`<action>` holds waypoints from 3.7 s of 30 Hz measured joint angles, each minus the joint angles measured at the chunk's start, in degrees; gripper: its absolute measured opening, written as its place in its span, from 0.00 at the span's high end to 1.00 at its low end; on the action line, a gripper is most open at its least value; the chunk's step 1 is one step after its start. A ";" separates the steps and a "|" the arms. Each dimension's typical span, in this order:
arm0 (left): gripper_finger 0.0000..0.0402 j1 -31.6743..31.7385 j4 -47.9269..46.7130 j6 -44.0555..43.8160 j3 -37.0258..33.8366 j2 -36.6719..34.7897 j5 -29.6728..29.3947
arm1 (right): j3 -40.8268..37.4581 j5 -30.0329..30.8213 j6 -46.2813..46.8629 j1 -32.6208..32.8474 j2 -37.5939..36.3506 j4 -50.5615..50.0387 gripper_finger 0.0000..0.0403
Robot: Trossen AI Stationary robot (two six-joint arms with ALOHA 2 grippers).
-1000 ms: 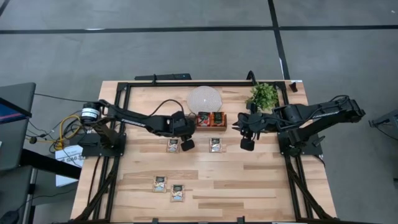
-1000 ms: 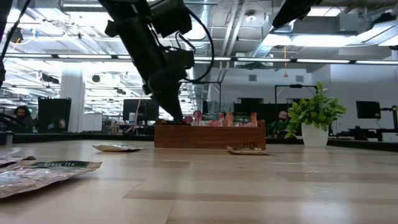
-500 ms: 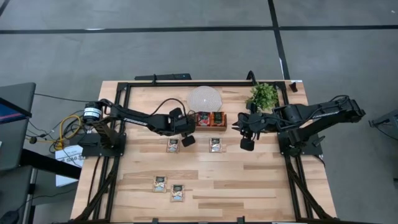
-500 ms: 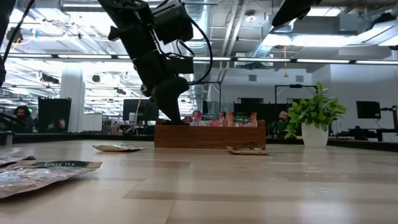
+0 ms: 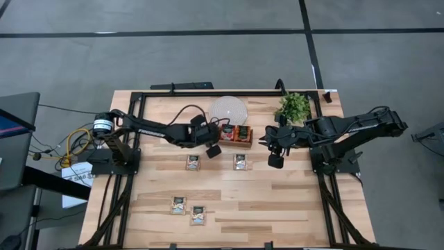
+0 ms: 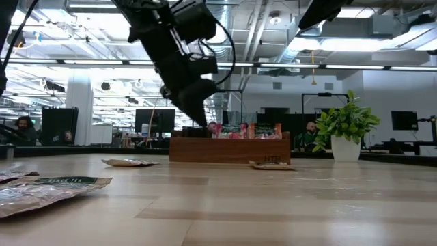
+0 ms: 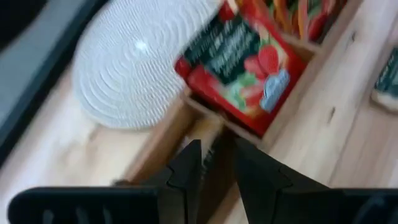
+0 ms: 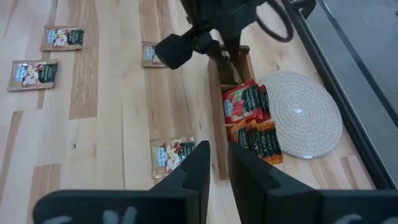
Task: Pick & Place Tea
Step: Put the brown tea bag into the left compartment of the wooden organizer
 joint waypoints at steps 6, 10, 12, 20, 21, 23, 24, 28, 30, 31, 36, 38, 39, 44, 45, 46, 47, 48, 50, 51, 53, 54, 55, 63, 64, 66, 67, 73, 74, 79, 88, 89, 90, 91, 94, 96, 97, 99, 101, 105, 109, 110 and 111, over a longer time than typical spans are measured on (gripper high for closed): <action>0.78 2.53 -0.03 2.45 0.72 -0.04 -2.04 | 0.00 0.00 0.02 0.02 0.00 0.00 0.88; 0.78 4.92 -0.01 2.45 0.72 -0.04 -0.69 | 0.00 0.00 0.02 0.00 0.00 0.00 0.88; 0.78 5.53 -0.01 2.47 0.72 -0.04 0.20 | 0.00 0.00 0.02 0.00 0.00 0.00 0.88; 0.78 5.73 0.06 2.66 0.72 0.03 0.53 | 0.00 0.00 0.04 0.04 0.00 0.00 0.88; 0.78 5.70 0.06 2.69 0.72 0.03 0.53 | 0.00 0.00 0.04 0.04 0.00 0.00 0.88; 0.78 5.69 0.00 2.90 0.72 -0.23 0.49 | 0.00 0.00 0.04 0.04 0.00 0.00 0.88; 0.78 5.54 -0.15 2.93 0.72 -0.68 0.39 | 0.00 0.00 0.04 0.04 0.00 -0.02 0.88; 0.78 5.20 -4.50 3.02 3.98 -3.60 -1.03 | 0.00 0.00 0.04 0.04 0.00 -0.03 0.88; 0.78 5.20 -6.54 3.69 6.11 -5.39 -0.65 | 0.00 0.00 -0.02 0.04 0.00 -0.05 0.88; 0.78 5.13 -7.28 3.99 7.03 -5.90 0.68 | 0.00 0.00 -0.22 0.04 0.00 -0.07 0.88; 0.78 4.80 -13.69 4.27 9.42 -6.51 8.90 | 0.02 0.04 -0.47 0.04 0.00 -0.14 0.88; 0.78 4.61 -16.47 5.47 9.51 -6.51 11.31 | 0.02 0.04 -0.55 0.04 0.00 -0.11 0.88; 0.78 4.40 -17.72 5.94 9.53 -6.51 12.33 | 0.02 0.04 -0.55 0.04 0.00 -0.04 0.88; 0.78 3.69 -19.49 6.32 9.53 -6.51 13.13 | 0.02 0.07 -0.57 0.02 0.00 -0.02 0.88; 0.78 3.67 -19.55 6.33 9.53 -6.51 13.15 | 0.02 0.09 -0.57 0.03 0.00 -0.02 0.88; 0.78 3.68 -19.55 6.31 9.53 -6.51 13.30 | 0.02 0.09 -0.57 0.04 0.00 -0.02 0.88; 0.78 3.69 -19.52 6.19 9.53 -6.51 13.88 | 0.02 0.09 -0.55 0.04 0.00 -0.02 0.88; 0.78 3.69 -19.53 5.90 9.53 -6.51 14.99 | 0.02 0.09 -0.54 0.04 0.00 -0.02 0.88; 0.78 3.70 -19.53 5.78 9.53 -6.51 17.31 | 0.02 0.09 -0.53 0.04 0.00 -0.02 0.88; 0.77 3.69 -19.54 5.72 9.53 -6.51 17.73 | 0.02 0.09 -0.52 0.04 0.00 -0.02 0.88; 0.75 3.67 -19.60 5.78 9.53 -6.50 17.91 | 0.02 0.11 -0.50 0.04 0.00 -0.02 0.88; 0.73 3.67 -19.62 6.06 9.53 -6.49 17.91 | 0.02 0.11 -0.47 0.04 0.00 -0.02 0.88; 0.70 3.69 -19.59 6.35 9.53 -6.49 17.93 | 0.02 0.11 -0.44 0.04 0.00 -0.02 0.88; 0.52 3.98 -18.90 7.22 9.53 -6.46 18.65 | 0.02 0.17 -0.42 0.04 0.00 0.00 0.88; 0.51 3.98 -18.72 7.67 9.53 -6.46 19.19 | 0.02 0.17 -0.40 0.04 0.00 0.00 0.88; 0.50 3.98 -18.50 8.82 9.53 -6.42 19.59 | 0.02 0.17 -0.41 0.04 0.00 0.00 0.88; 0.50 3.98 -18.28 9.62 9.53 -6.31 19.61 | 0.02 0.17 -0.41 0.04 0.00 0.00 0.88; 0.50 3.88 -17.34 11.83 9.56 -2.75 17.97 | 0.02 0.17 -0.42 0.02 0.00 0.06 0.88; 0.50 3.75 -17.54 12.24 9.59 -2.03 16.32 | 0.02 0.18 -0.42 0.02 -0.01 0.16 0.88; 0.50 3.72 -16.87 13.57 9.97 -0.90 12.34 | 0.04 0.20 -0.44 -0.08 -0.02 0.38 0.88; 0.50 3.72 -16.78 14.41 9.93 3.14 12.66 | 0.04 0.20 -0.45 -0.09 -0.02 0.95 0.88; 0.50 3.72 -16.97 14.43 9.92 3.21 12.34 | 0.04 0.20 -0.44 -0.09 -0.02 0.93 0.88; 0.50 3.74 -16.48 14.42 9.96 3.33 11.99 | 0.04 0.19 -0.44 -0.09 -0.02 0.90 0.88; 0.50 3.74 -15.99 14.42 10.01 3.38 11.76 | 0.04 0.20 -0.44 -0.09 -0.02 0.92 0.88; 0.50 3.74 -16.58 14.42 9.99 3.39 11.37 | 0.04 0.20 -0.46 -0.09 -0.02 1.11 0.88; 0.51 3.74 -16.46 14.42 9.99 3.61 11.35 | 0.04 0.18 -0.46 -0.09 -0.02 1.18 0.88; 0.52 3.74 -16.96 14.42 9.99 3.68 11.34 | 0.04 0.20 -0.46 -0.09 -0.02 1.31 0.88; 0.53 3.74 -17.75 14.44 9.97 3.79 11.32 | 0.04 0.18 -0.46 -0.09 -0.02 1.33 0.88; 0.54 3.74 -17.39 14.45 9.97 4.08 11.17 | 0.04 0.19 -0.46 -0.09 -0.02 1.36 0.88; 0.60 3.74 -17.02 14.49 9.97 4.42 10.00 | 0.04 0.15 -0.46 -0.07 -0.02 1.40 0.88; 0.70 3.74 -16.33 14.49 9.94 4.87 8.35 | 0.04 0.09 -0.44 -0.07 -0.02 1.50 0.88; 0.73 3.74 -15.72 14.47 9.94 4.94 8.24 | 0.04 0.04 -0.44 -0.07 -0.02 1.51 0.88; 0.76 3.76 -15.52 14.47 9.94 4.97 8.09 | 0.04 0.02 -0.44 -0.07 -0.02 1.51 0.88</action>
